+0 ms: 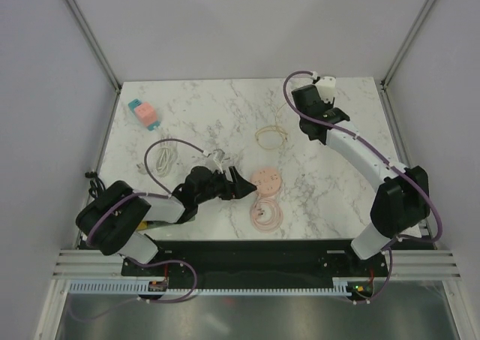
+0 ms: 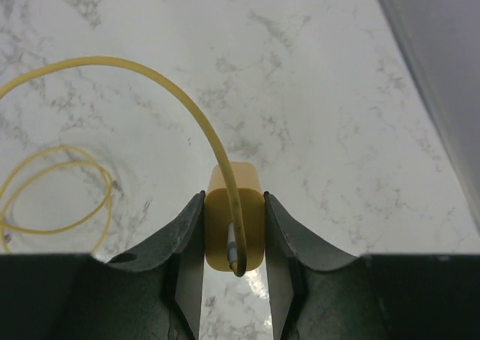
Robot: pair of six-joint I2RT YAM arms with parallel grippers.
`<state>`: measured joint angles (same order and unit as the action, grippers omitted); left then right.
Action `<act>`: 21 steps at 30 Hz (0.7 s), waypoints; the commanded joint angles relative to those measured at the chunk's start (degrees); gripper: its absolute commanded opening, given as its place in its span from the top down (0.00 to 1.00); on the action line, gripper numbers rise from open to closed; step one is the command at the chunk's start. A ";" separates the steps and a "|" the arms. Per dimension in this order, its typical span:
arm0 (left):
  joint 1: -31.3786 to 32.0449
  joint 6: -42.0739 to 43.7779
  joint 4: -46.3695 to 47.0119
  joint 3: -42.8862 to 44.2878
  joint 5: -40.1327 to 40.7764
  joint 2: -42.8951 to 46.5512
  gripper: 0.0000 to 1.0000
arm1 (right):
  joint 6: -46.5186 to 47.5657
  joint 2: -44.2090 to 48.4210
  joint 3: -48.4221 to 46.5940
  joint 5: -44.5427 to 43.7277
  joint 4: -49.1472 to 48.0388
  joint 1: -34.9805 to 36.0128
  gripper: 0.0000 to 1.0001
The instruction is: Pull the plug off the socket
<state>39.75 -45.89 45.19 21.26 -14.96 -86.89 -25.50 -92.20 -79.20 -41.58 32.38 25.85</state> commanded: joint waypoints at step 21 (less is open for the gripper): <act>1.30 1.94 1.66 -3.15 10.30 6.47 0.17 | 11.61 -39.53 -34.00 -23.98 13.94 -8.36 0.89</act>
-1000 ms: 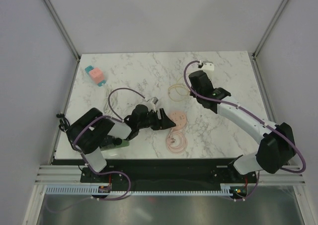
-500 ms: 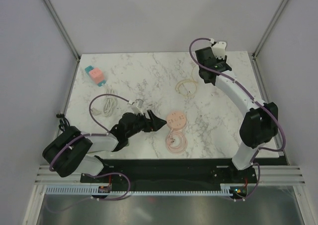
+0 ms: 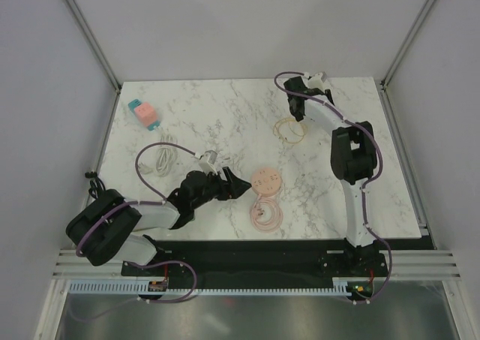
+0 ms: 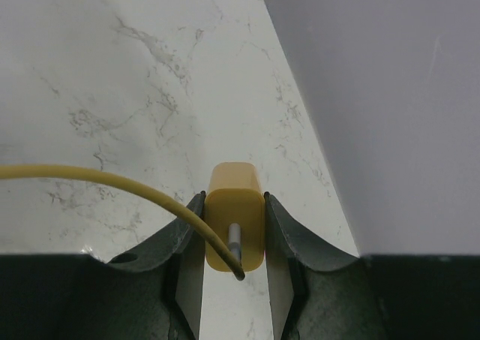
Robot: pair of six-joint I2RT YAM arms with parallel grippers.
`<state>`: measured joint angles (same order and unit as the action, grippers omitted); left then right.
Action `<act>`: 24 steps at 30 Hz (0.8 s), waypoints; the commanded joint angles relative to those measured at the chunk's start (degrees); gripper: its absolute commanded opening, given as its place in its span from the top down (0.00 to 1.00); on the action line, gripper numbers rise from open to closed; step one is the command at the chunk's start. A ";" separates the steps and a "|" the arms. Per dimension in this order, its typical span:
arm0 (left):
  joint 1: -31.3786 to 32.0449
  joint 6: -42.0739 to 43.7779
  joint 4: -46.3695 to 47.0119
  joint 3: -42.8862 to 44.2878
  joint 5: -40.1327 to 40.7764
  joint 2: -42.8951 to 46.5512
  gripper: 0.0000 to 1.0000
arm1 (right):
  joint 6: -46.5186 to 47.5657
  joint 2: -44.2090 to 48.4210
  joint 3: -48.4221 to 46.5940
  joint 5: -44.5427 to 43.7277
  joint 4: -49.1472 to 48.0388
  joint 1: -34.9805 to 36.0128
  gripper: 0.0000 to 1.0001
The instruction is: Pull the plug off the socket
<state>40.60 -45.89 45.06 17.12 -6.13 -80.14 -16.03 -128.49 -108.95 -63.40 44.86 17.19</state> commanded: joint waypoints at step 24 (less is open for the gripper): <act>1.59 2.91 1.70 1.86 1.47 -1.34 0.19 | 5.92 -13.63 -12.52 8.90 2.16 0.74 0.35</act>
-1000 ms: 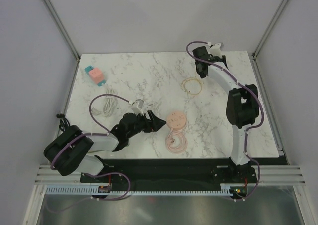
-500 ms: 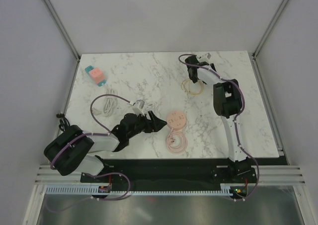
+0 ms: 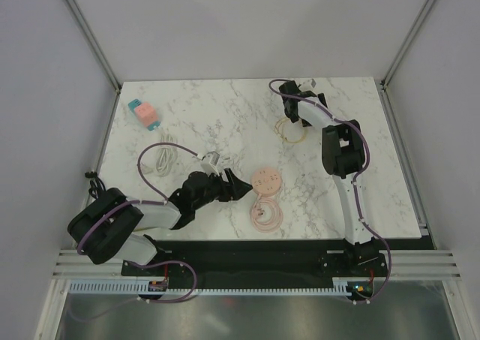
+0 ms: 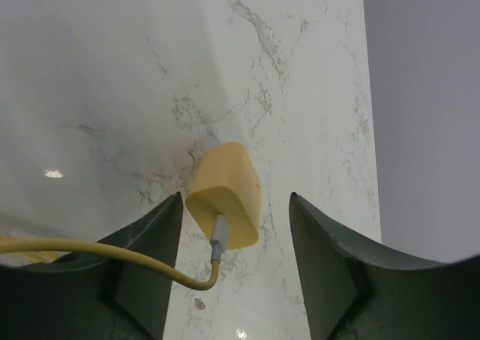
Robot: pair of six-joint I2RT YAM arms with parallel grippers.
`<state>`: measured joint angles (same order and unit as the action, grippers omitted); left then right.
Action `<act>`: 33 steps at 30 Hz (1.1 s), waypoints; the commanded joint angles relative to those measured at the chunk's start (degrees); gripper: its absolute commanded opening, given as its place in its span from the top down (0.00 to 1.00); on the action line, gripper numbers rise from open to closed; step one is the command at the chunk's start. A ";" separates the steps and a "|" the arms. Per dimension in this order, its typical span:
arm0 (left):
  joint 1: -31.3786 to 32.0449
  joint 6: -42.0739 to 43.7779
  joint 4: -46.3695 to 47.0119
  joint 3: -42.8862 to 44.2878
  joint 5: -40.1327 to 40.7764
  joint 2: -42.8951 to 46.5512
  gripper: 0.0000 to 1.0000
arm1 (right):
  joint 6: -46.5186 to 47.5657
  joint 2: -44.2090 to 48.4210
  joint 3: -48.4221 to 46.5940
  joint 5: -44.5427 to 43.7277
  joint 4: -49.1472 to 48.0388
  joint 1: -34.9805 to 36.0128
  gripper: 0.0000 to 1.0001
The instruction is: Pull the plug off the socket
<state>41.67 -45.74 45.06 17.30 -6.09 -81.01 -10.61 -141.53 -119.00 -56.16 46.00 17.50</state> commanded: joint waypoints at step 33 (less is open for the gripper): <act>13.88 1.53 -57.52 11.62 19.97 37.22 0.17 | -9.16 46.76 46.90 42.68 -10.56 16.77 0.02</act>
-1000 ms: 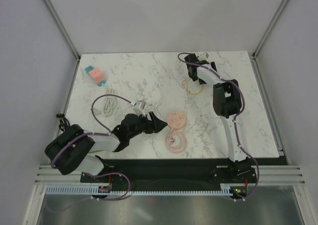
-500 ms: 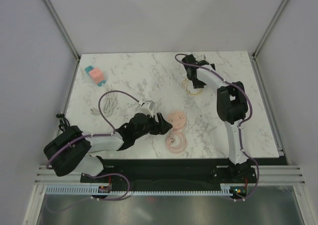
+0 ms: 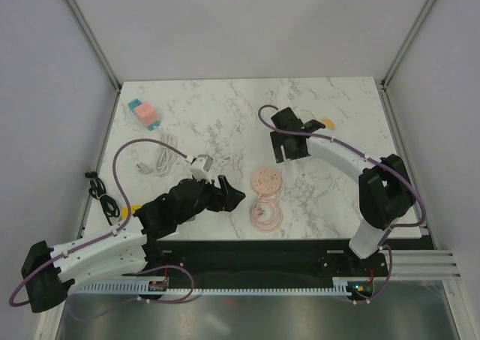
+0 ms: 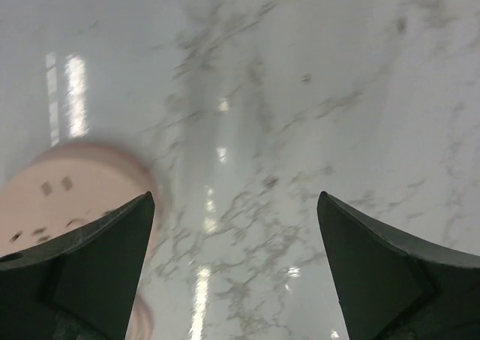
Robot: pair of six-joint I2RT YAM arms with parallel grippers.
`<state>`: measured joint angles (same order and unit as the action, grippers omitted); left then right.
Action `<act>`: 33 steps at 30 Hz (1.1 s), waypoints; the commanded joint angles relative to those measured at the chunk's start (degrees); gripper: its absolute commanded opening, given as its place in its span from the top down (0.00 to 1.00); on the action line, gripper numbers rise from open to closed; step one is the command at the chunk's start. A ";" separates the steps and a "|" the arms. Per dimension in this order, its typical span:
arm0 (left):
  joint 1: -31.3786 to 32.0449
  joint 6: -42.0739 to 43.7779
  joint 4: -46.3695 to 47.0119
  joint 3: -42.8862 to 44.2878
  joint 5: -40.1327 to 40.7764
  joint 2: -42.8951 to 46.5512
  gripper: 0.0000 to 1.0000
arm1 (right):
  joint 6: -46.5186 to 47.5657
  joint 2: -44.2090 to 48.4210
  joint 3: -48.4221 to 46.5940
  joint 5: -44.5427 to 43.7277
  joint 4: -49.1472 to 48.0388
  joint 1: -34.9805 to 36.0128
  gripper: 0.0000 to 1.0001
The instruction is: Pull the plug off the socket
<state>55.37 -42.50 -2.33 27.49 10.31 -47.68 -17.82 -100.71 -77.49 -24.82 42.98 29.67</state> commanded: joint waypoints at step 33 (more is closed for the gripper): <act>0.17 -10.15 -28.17 0.90 7.27 25.36 0.16 | -42.12 2.27 22.21 -16.22 -19.78 35.37 0.57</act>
<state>55.37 -50.81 -30.24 27.05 15.90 -23.18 -57.06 -98.02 -55.11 -36.40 22.44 65.04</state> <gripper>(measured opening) 0.843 0.466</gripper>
